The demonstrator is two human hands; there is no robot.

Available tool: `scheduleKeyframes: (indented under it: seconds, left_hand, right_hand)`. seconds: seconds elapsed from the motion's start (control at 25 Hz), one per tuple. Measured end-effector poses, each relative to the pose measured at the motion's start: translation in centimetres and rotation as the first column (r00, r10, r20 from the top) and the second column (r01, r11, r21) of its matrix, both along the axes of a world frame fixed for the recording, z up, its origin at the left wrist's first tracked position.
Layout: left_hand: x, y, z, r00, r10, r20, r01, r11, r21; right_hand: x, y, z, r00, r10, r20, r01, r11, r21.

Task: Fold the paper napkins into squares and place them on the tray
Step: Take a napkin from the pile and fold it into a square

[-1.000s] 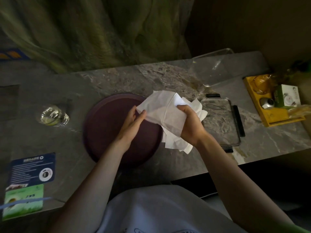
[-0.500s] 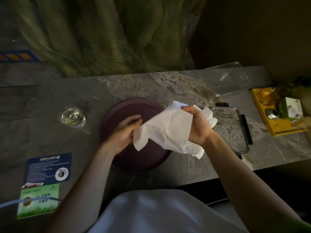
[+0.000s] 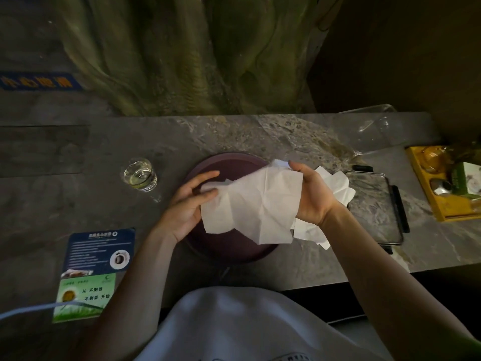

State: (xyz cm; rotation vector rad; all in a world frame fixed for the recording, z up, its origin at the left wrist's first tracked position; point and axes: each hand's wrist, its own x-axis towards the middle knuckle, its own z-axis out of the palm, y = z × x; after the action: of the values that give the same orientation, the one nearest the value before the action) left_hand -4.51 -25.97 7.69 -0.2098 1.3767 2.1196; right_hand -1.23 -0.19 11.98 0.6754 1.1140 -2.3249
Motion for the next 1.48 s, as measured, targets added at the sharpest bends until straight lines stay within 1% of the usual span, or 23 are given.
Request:
scheduleKeyframes:
  seconds: [0.12,0.2,0.28,0.36,0.48,0.6,0.72,0.8,1.0,1.16,1.2,1.28,1.32,1.36,1.4,1.44,1.48]
  left_hand:
    - [0.0,-0.5,0.6,0.989,0.1,-0.108,-0.104,0.994,-0.032]
    - [-0.1,-0.8,0.9,0.979,0.098,-0.18,-0.114,0.99,-0.082]
    - [-0.1,-1.2,1.2,0.968,0.068,-0.242,-0.106,0.984,-0.146]
    - [0.0,-1.5,1.6,0.956,0.045,-0.291,-0.11,0.971,-0.21]
    - [0.1,-1.9,2.0,0.936,0.015,-0.351,-0.127,0.946,-0.298]
    - [0.2,-2.1,2.3,0.914,-0.014,-0.405,-0.154,0.912,-0.379]
    - [0.2,-2.5,2.5,0.894,-0.059,-0.443,-0.157,0.887,-0.434]
    - [0.0,-2.8,2.5,0.878,-0.08,-0.472,-0.173,0.866,-0.469]
    - [-0.2,-2.8,2.9,0.833,-0.124,-0.538,-0.244,0.792,-0.56]
    - [-0.4,-2.7,3.1,0.8,-0.138,-0.584,-0.294,0.759,-0.581]
    - [-0.5,-2.7,3.0,0.784,-0.155,-0.601,-0.312,0.739,-0.597]
    - [-0.6,-2.6,3.0,0.745,-0.212,-0.633,-0.362,0.668,-0.65]
    - [-0.6,-2.6,3.0,0.727,-0.241,-0.643,-0.386,0.632,-0.672]
    - [-0.7,-2.6,3.0,0.715,-0.258,-0.649,-0.396,0.616,-0.681]
    - [-0.8,-2.6,3.1,0.716,-0.258,-0.649,-0.388,0.626,-0.676]
    - [-0.8,-2.6,3.2,0.726,-0.244,-0.643,-0.364,0.657,-0.661]
    - [-0.8,-2.5,3.4,0.743,-0.229,-0.629,-0.327,0.696,-0.64]
  right_hand:
    - [0.3,-0.2,0.1,0.992,0.112,-0.056,-0.112,0.994,0.009]
    - [0.8,0.0,-0.3,0.973,0.195,-0.123,-0.195,0.981,0.017]
    - [1.1,0.4,-0.9,0.96,0.218,-0.175,-0.21,0.976,0.061]
    - [1.2,0.4,-0.9,0.949,0.25,-0.192,-0.218,0.96,0.174]
    - [1.0,0.2,-0.5,0.931,0.314,-0.186,-0.231,0.902,0.365]
    - [0.9,0.0,-0.4,0.921,0.327,-0.21,-0.191,0.852,0.487]
    - [0.8,-0.3,-0.3,0.925,0.278,-0.26,-0.107,0.845,0.524]
    - [0.8,-0.5,0.0,0.929,0.25,-0.274,-0.05,0.817,0.574]
    - [1.0,-0.8,0.3,0.879,0.332,-0.342,0.036,0.67,0.741]
    - [0.5,-0.7,0.0,0.871,0.384,-0.305,0.068,0.521,0.851]
    - [0.4,-0.5,-0.1,0.872,0.39,-0.294,0.078,0.483,0.872]
    - [0.3,-0.3,-0.3,0.861,0.418,-0.29,0.1,0.42,0.902]
    - [0.3,-0.2,-0.2,0.857,0.419,-0.299,0.112,0.416,0.902]
    - [0.3,-0.1,-0.2,0.856,0.411,-0.313,0.126,0.422,0.898]
    - [0.3,-0.1,0.1,0.851,0.407,-0.331,0.144,0.426,0.893]
    - [0.2,0.1,0.1,0.848,0.403,-0.345,0.154,0.434,0.887]
    - [0.1,0.0,0.4,0.844,0.397,-0.361,0.155,0.464,0.872]
